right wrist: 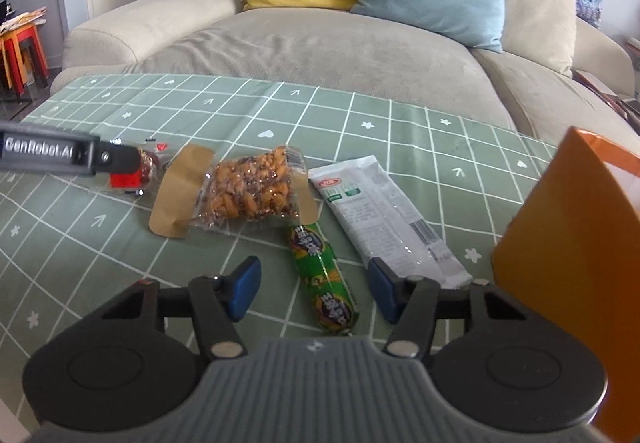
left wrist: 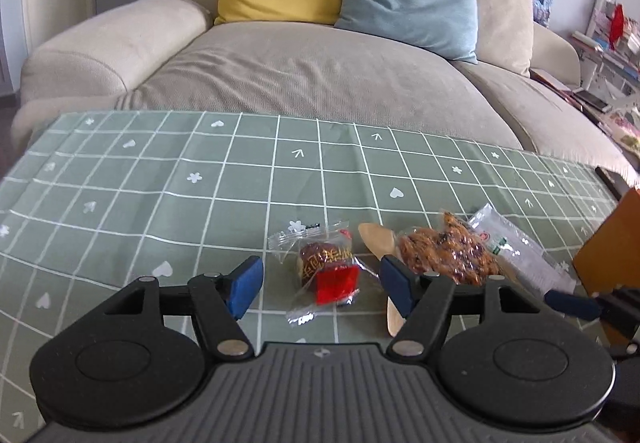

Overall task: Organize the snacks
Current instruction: 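Grasp the red candy packet with the left gripper while the right grasps the green sausage stick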

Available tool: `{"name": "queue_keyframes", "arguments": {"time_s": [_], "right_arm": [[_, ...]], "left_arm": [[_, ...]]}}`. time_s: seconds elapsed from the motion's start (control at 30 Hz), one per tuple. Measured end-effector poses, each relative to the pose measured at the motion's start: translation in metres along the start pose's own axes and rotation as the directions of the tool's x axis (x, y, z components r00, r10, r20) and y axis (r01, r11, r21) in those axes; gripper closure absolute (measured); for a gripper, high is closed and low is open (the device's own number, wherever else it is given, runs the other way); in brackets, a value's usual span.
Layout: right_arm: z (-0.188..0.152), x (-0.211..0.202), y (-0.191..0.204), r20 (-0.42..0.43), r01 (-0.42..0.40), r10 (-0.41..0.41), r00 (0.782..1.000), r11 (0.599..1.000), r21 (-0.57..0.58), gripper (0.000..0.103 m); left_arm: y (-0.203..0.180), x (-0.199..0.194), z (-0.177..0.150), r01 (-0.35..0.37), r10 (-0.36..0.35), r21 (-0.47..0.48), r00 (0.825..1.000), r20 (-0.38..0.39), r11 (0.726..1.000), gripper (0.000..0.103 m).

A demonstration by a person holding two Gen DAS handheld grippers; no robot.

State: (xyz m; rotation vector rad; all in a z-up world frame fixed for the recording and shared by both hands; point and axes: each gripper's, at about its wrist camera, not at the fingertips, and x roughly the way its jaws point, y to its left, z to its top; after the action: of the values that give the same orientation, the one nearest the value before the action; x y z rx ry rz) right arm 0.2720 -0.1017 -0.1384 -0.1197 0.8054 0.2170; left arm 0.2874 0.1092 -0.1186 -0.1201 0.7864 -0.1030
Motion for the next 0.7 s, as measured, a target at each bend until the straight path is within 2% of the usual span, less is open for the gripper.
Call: {"name": "queue_keyframes", "arguments": {"time_s": [0.1,0.27,0.37,0.5,0.7], "right_arm": [[0.0,0.009,-0.003,-0.011,-0.02,0.02,1.0,1.0,0.003,0.052],[0.003,0.016,-0.004,-0.001,-0.053,0.053,0.999,0.998,0.018,0.053],[0.004,0.017,-0.003,0.008,-0.055,0.055,0.998,0.998,0.022,0.059],[0.004,0.014,-0.004,0.009,-0.048,0.048,0.999,0.999,0.022,0.08],[-0.006,0.0,-0.001,-0.014,-0.07,0.07,0.997,0.997,0.039,0.083]], "left_arm": [[0.004,0.014,0.003,0.009,-0.01,-0.039,1.0,-0.025,0.999,0.024],[0.003,0.028,0.005,-0.023,0.02,-0.044,0.999,-0.047,0.999,0.026],[0.004,0.029,0.003,-0.006,0.002,-0.067,0.999,-0.051,0.998,0.036],[0.002,0.027,0.001,-0.01,0.007,-0.051,0.998,-0.057,0.999,0.042],[-0.002,0.01,-0.008,-0.012,0.008,-0.056,0.998,-0.065,0.998,0.043]]}}
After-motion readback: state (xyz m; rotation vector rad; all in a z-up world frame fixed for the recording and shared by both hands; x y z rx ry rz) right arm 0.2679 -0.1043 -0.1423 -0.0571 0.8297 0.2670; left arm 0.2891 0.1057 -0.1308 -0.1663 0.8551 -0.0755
